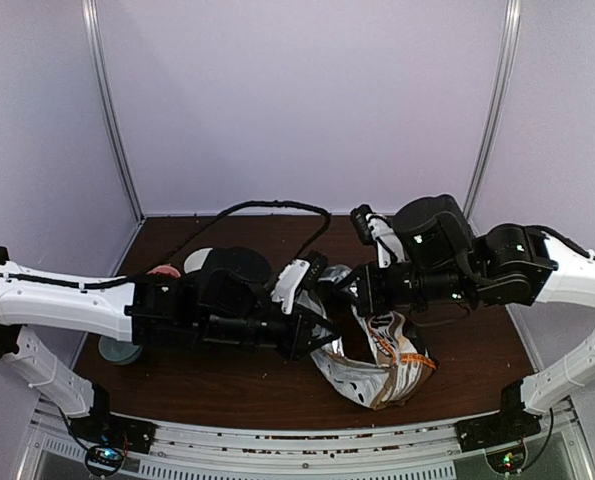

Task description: Serve the pet food

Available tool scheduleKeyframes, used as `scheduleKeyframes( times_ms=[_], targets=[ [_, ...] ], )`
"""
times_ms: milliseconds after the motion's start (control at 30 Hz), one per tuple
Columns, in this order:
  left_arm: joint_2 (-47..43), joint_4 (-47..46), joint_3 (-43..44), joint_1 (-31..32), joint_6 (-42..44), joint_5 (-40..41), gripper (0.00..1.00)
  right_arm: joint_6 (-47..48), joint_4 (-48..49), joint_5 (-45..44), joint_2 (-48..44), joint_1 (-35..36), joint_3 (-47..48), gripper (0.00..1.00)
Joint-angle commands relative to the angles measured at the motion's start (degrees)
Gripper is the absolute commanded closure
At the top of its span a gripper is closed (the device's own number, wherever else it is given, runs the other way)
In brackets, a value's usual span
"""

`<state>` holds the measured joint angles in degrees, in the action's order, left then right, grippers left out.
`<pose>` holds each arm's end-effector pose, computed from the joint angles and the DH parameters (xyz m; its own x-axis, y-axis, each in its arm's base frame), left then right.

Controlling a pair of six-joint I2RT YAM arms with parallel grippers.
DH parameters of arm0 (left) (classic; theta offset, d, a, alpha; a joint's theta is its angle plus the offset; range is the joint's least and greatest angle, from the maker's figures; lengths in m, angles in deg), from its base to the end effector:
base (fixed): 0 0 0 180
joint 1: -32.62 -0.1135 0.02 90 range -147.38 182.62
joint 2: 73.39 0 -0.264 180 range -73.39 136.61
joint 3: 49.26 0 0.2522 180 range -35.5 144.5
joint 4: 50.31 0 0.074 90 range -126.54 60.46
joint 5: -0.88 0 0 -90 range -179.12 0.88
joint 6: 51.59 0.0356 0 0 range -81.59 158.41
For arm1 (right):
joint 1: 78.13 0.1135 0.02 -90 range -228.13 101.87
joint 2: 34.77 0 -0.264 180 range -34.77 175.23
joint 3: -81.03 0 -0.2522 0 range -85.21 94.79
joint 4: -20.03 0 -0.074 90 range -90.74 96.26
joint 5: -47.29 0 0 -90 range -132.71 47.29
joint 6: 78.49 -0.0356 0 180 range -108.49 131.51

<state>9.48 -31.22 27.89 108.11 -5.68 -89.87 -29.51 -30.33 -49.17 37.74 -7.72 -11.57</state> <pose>0.0841 -0.3270 0.3043 -0.7511 0.1255 -0.6481 0.6243 0.4543 -0.6355 0.0955 0.2563 0.3666 -0.7410 -0.1371 -0.6573 -0.5554 0.6753 0.4853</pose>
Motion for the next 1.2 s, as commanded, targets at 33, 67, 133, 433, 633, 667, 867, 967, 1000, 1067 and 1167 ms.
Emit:
scheduleKeyframes(
  times_ms=[33,67,133,433,633,667,867,967,1000,1067,1167],
  targets=[
    [-4.2,-20.0,4.6,2.4,2.4,1.5,1.00,1.0,6.7,-0.1,-1.8,1.1,1.3,0.94],
    [-4.2,-21.5,4.6,2.5,2.3,1.4,1.00,1.1,7.1,-0.4,-2.5,1.1,1.0,0.93],
    [-4.3,-25.0,4.8,2.7,2.3,0.8,1.00,1.4,7.6,-0.6,-3.8,1.1,0.6,0.90],
    [-2.4,-12.7,16.0,3.4,9.0,11.6,1.00,2.8,5.1,-7.9,-14.2,1.1,-2.3,0.26],
    [0.6,-6.4,20.9,3.4,8.0,13.7,1.00,5.4,7.8,-9.7,-29.7,1.0,-12.9,0.02],
    [0.9,-6.4,21.0,3.4,7.6,13.6,1.00,6.3,8.9,-8.3,-31.8,1.0,-15.0,0.01],
    [2.1,-5.6,22.4,2.9,6.4,12.3,1.00,10.4,14.2,1.9,-39.8,1.8,-25.7,0.00],
    [2.5,-5.1,23.2,2.6,5.7,11.1,1.00,13.3,15.9,2.0,-39.7,4.1,-28.6,0.00],
    [2.8,-4.8,23.6,2.5,5.5,10.9,1.00,14.6,16.5,1.4,-39.2,5.2,-29.2,0.00],
    [3.1,-4.0,24.1,2.4,5.1,10.6,1.00,17.0,16.4,-1.9,-38.1,7.3,-29.6,0.01],
    [3.4,-3.7,24.4,2.4,4.6,10.2,1.00,21.2,16.1,-6.1,-36.2,9.4,-29.8,0.00]
  ],
)
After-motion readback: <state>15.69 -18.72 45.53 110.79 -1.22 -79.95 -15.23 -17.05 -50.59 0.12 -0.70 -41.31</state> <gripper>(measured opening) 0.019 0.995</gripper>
